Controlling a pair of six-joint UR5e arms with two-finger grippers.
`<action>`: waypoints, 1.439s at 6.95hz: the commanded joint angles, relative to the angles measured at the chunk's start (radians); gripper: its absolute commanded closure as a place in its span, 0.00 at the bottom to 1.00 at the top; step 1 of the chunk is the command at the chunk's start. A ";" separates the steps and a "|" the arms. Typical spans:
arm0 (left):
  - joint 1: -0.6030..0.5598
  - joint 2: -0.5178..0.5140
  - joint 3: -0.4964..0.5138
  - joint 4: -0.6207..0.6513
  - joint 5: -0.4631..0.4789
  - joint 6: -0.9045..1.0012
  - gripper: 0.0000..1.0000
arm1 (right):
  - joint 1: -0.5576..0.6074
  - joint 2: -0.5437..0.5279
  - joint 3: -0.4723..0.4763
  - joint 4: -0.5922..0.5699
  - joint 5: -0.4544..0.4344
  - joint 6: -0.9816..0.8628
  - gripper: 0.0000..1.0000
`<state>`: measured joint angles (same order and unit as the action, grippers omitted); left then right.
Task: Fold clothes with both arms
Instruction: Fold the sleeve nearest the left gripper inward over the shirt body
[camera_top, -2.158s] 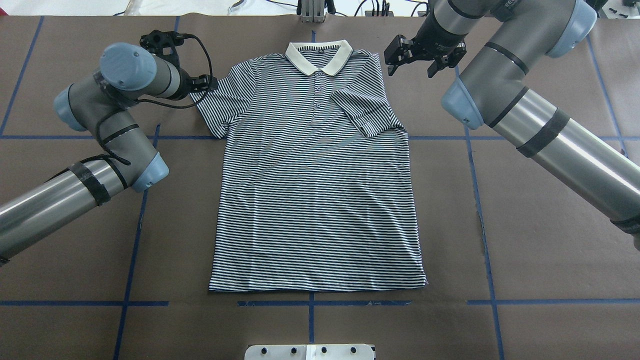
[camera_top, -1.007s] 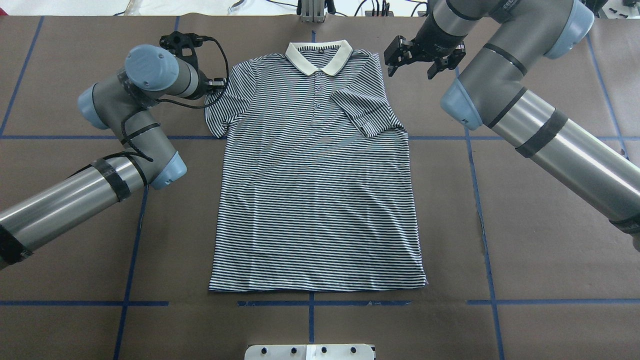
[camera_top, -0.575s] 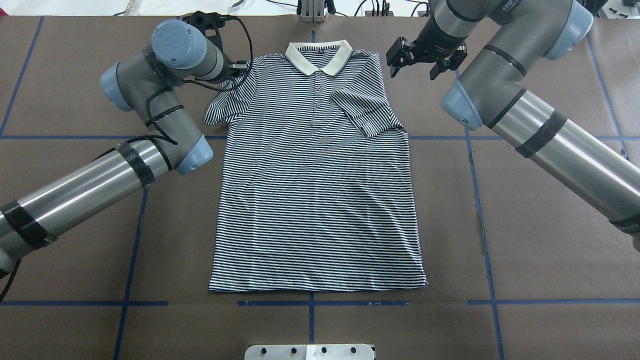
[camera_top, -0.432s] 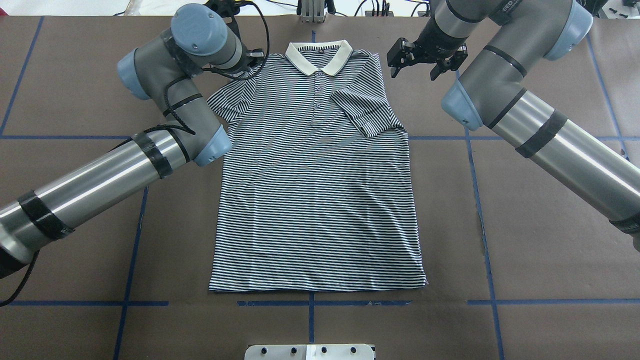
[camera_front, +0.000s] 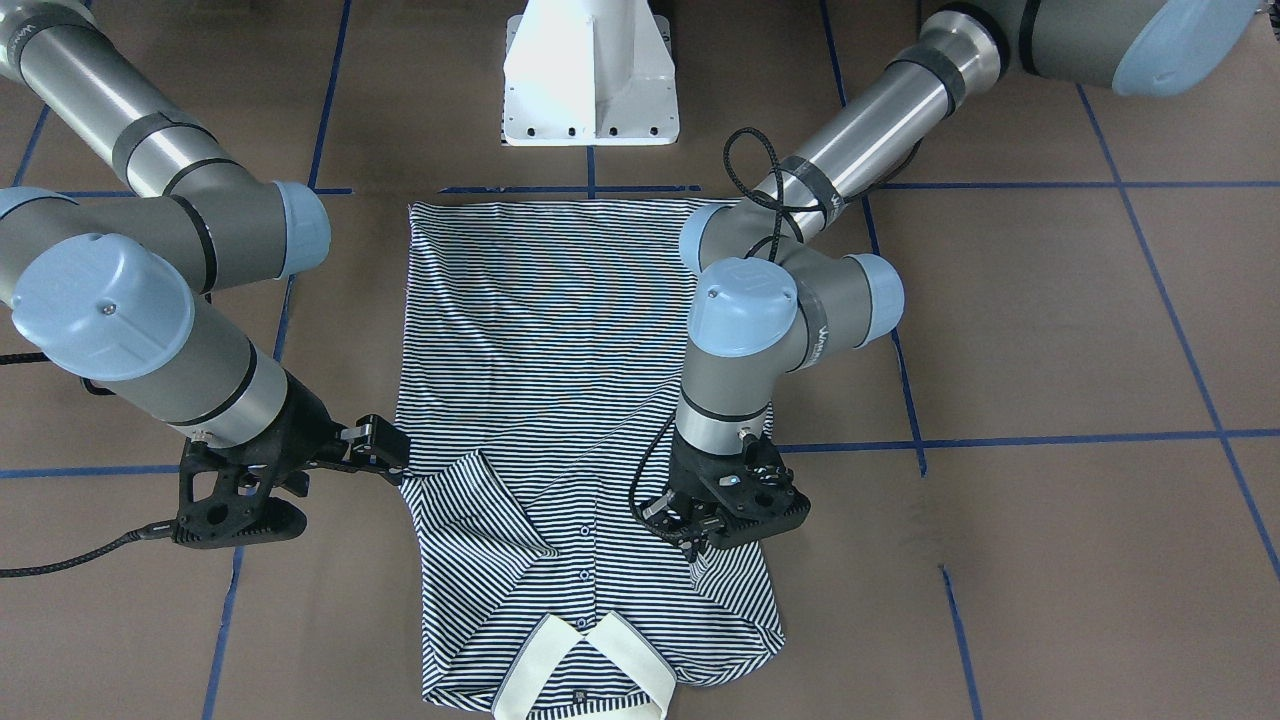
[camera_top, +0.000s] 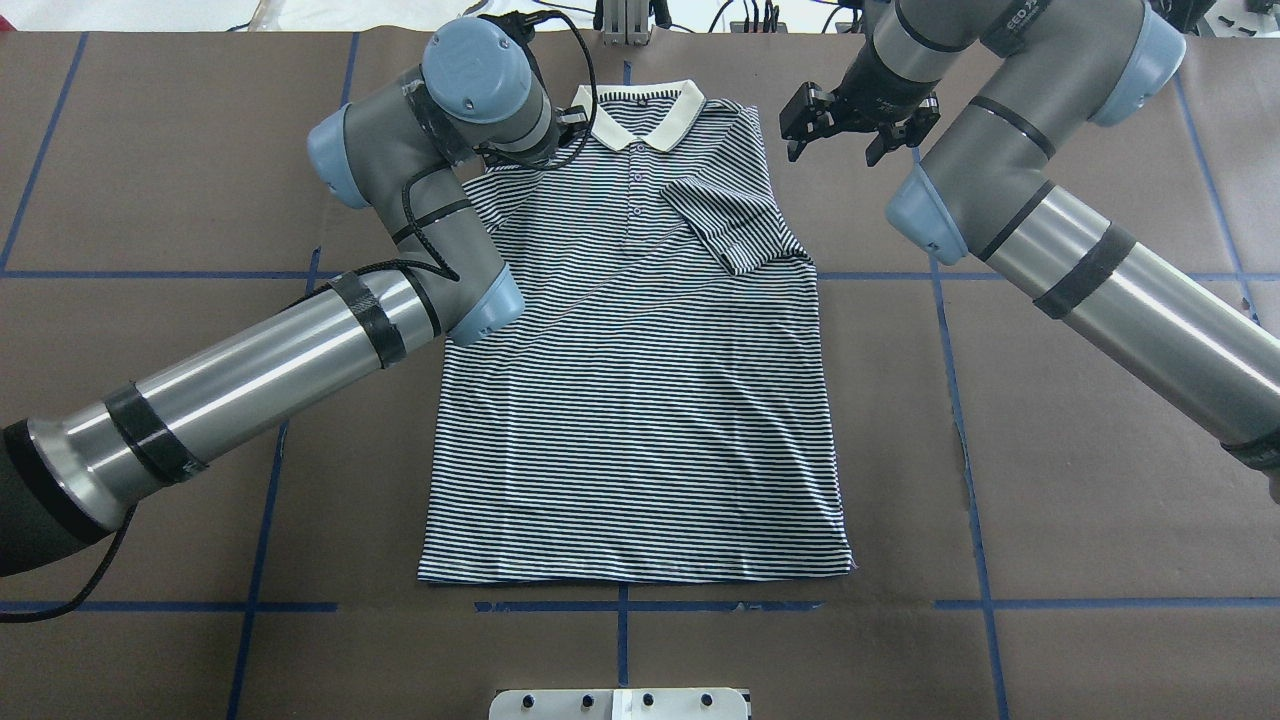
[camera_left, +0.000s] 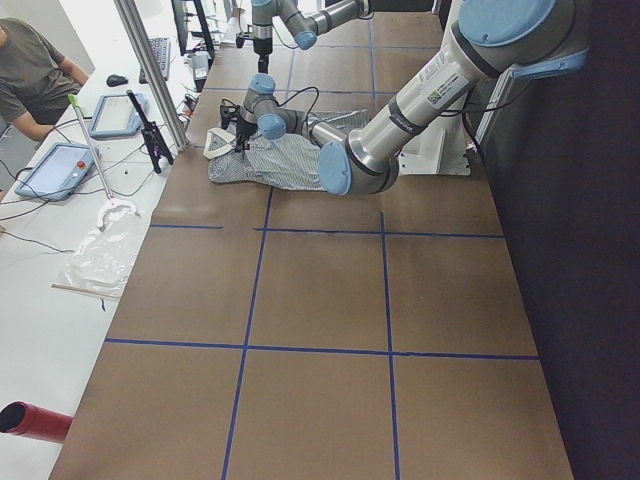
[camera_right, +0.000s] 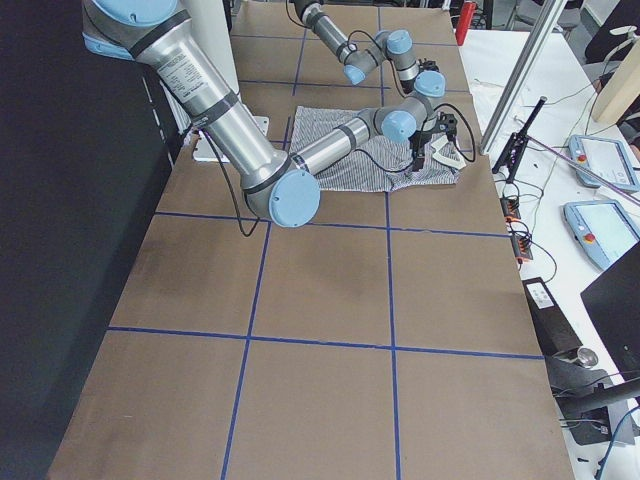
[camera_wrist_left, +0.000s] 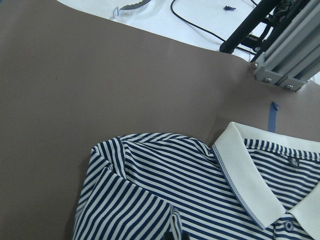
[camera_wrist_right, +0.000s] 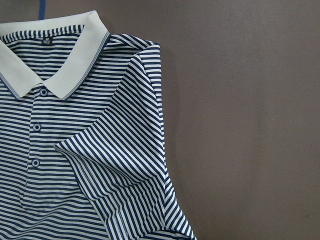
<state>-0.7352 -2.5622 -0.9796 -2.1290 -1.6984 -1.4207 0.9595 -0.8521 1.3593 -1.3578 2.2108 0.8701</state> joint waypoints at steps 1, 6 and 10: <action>0.039 -0.001 0.013 -0.054 0.003 -0.012 0.00 | -0.001 -0.002 -0.003 0.000 -0.009 0.000 0.00; -0.015 0.008 0.007 -0.060 0.005 0.054 0.00 | -0.005 -0.001 -0.005 0.000 -0.017 0.003 0.00; -0.012 0.010 0.099 -0.131 0.049 0.074 0.00 | -0.005 0.001 -0.003 0.000 -0.017 0.003 0.00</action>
<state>-0.7554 -2.5530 -0.8975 -2.2478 -1.6542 -1.3480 0.9541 -0.8522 1.3552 -1.3576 2.1936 0.8732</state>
